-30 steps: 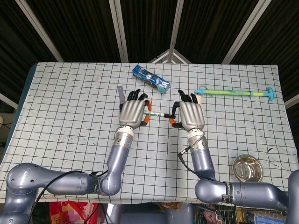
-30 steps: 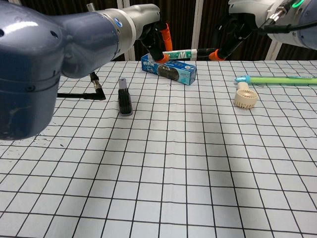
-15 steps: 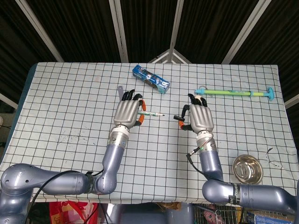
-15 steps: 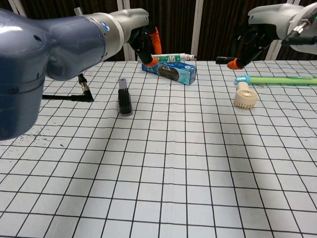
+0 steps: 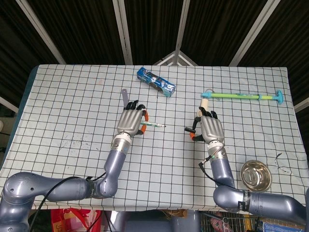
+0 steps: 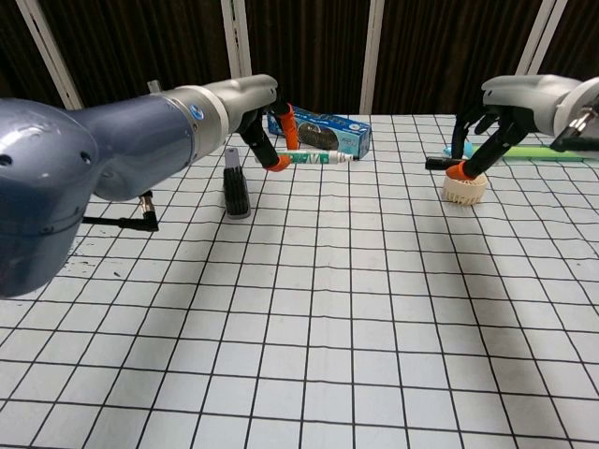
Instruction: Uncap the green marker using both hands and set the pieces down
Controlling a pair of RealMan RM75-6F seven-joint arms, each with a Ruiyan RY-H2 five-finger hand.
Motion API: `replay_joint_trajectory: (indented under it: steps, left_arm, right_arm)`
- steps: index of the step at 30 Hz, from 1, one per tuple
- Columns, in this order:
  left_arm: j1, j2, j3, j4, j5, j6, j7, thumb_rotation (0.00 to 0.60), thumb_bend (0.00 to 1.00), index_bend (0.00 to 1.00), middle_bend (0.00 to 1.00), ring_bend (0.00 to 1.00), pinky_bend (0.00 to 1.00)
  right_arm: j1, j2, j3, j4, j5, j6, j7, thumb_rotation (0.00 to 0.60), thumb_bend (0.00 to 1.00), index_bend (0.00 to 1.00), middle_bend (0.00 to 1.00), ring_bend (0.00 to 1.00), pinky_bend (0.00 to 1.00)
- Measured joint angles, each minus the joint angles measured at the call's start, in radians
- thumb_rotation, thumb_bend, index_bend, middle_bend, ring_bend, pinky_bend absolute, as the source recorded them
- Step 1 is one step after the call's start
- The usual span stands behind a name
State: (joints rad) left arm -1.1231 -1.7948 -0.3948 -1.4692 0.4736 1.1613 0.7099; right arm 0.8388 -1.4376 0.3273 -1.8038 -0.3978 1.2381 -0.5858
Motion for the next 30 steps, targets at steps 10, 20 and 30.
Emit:
replay_joint_trajectory:
  steps: [10,20,30]
  left_arm:
    - [-0.006,-0.027,0.033,0.026,-0.014,-0.019,0.050,0.600,0.55,0.34,0.13,0.00,0.00]
    - [0.017,0.057,0.024,-0.108,-0.065,0.013,0.099,0.600,0.55,0.09,0.02,0.00,0.00]
    - [0.074,0.201,0.024,-0.298,-0.059,0.087,0.104,0.600,0.55,0.09,0.03,0.00,0.00]
  right_arm:
    - [0.011,-0.041,-0.014,0.039,0.032,-0.021,-0.018,0.600,0.38,0.43,0.10,0.09,0.02]
    - [0.021,-0.002,0.002,-0.023,0.124,0.023,-0.083,0.600,0.12,0.16,0.08,0.06,0.02]
    - [-0.012,0.103,0.022,-0.141,0.100,0.051,-0.063,0.600,0.11,0.21,0.08,0.06,0.02]
